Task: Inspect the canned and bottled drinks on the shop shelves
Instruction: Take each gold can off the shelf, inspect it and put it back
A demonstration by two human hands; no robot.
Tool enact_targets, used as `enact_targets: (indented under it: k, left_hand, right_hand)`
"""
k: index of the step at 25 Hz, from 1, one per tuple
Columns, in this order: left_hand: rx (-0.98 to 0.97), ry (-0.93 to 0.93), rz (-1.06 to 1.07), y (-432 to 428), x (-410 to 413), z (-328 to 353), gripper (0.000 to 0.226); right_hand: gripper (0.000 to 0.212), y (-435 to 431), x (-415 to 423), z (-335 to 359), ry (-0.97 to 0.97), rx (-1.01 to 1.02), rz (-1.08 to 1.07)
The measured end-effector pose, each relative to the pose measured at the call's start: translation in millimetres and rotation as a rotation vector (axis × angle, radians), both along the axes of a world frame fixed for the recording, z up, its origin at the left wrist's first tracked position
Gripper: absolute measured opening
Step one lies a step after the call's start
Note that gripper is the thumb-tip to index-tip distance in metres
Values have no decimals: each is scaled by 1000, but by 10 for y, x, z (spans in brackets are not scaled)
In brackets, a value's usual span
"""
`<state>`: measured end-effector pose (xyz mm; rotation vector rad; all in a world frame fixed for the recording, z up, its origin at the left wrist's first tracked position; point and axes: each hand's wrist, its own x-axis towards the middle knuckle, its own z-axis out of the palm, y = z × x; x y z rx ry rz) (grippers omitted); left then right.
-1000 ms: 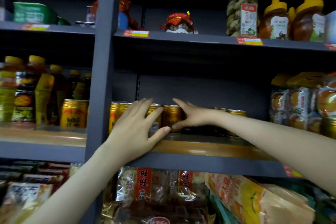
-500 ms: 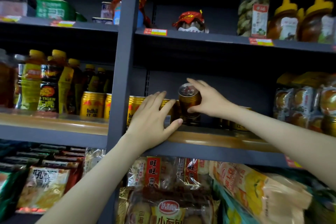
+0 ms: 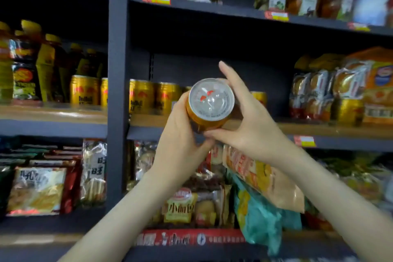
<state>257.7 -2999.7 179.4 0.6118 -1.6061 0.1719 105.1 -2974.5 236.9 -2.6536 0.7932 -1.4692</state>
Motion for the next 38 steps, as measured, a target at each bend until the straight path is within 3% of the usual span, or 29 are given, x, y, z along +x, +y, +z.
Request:
enact_targets:
  k: [5,10,13,15,17,20,25,27,29,30,32,33,35,36,38]
  left_hand:
    - [283,-42,-25,346,126,-970,68]
    - [659,-1,-37,642,301,-1558,69]
    - [1037,288,-271,781,364,-1775,56]
    - [1279,524,-500,831,414,-1919,54]
    - [1428,632,-644,880,442,-1998,53]
    - [1556,771,-878,896,467,-2058,50]
    - [1823,311,-540,884,563,-2068,85]
    - [1855,-9,-292,924,547,-1935,100]
    - [1681,-198,14,941,542,-1876,95]
    - [1531,-198,99,932,557,-1882,85]
    - [1332,-98,-28,943,545,-1857,62]
    - [1291,-161,-87,942,515,-1851,59]
    - [1179,-379,-3,917,446,-1913,65]
    - [1138,-391,43,891,418,-1952,63]
    - [1184,-181,-19,848,402,-1998,47]
  right_hand:
    - [88,74,10,-972,98,208,24]
    - [91,91,100,-1699,112,482,93]
    - [109,112,66,-2064,199,677,242]
    - [116,147,63,-2281,317,686,264]
    - [106,151,120,-2478,362,590,249]
    - [86,103,198,-2723,255,417,257]
    - [80,111,163,-2929,112,561,331]
    - [79,156,137,-2939,61,684,329]
    - [72,187,128,-2955,90,746,282]
    - [69,193,126,-2951,112,775,251]
    - [64,174,112,-2916,128,834,209]
    - [62,156,109,-2902,129,852,192]
    - [56,127,111,-2875,158,864,146]
    - [54,114,109,-2860,167,882,133]
    - [60,103,55,-2838,169,970,171]
